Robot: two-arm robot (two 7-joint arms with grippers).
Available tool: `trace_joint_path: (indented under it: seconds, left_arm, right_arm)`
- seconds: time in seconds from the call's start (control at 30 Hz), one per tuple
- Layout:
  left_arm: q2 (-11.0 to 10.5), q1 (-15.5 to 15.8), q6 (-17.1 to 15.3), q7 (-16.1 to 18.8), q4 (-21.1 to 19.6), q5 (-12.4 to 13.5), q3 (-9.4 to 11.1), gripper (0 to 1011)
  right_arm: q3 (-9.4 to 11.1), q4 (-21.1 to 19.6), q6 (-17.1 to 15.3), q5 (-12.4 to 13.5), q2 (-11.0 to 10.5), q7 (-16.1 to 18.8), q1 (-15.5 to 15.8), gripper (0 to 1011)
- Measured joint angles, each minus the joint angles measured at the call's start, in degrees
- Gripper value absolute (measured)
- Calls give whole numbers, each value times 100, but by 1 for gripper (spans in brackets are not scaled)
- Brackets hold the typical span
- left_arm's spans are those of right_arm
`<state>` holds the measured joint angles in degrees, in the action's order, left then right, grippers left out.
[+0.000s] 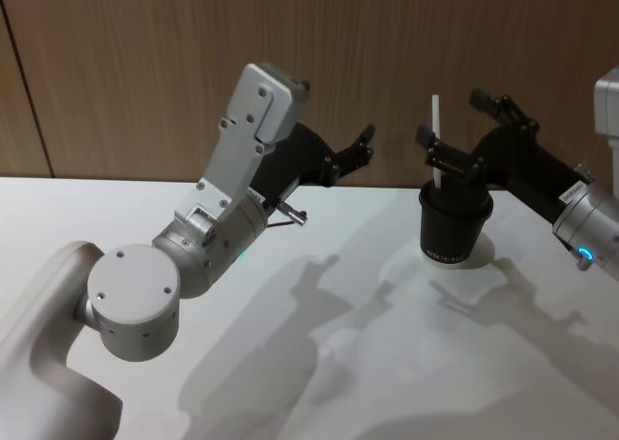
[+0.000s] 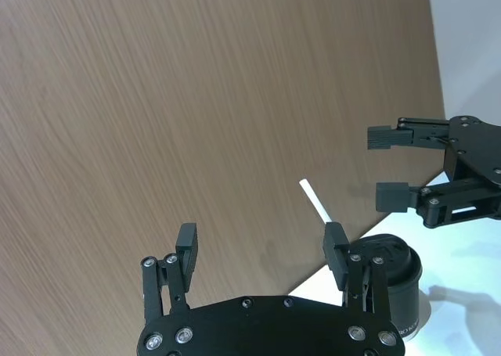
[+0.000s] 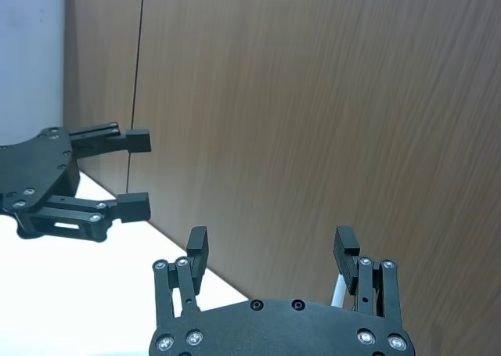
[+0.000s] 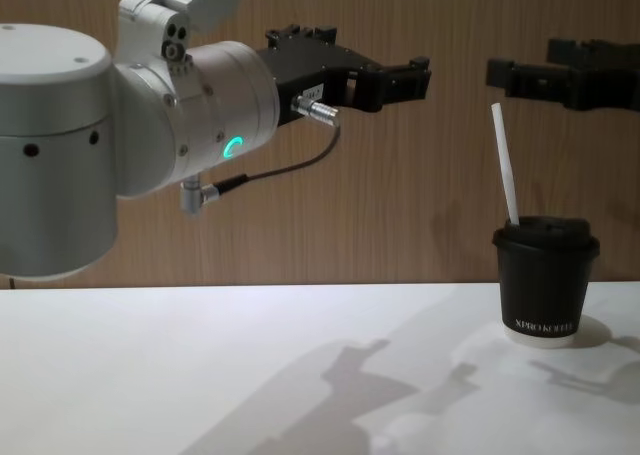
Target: Pick up the straw with one hand, pass it to the other hand, and insert it into the cup.
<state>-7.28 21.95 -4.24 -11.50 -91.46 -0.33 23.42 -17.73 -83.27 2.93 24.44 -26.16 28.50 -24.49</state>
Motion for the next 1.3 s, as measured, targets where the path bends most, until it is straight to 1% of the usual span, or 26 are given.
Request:
trace_joint_path:
  seconds: [0.5,1.3]
  left_arm:
    - [118,-28,-42,-1,71,-65,-57,1003]
    - [158,-39,-56,-2,96,-89,-78,1003]
  right_arm:
    - [-35,-56,-43,52,-21,42,8,1001]
    - [-51,-78,-64,72,-30,58,9,1001]
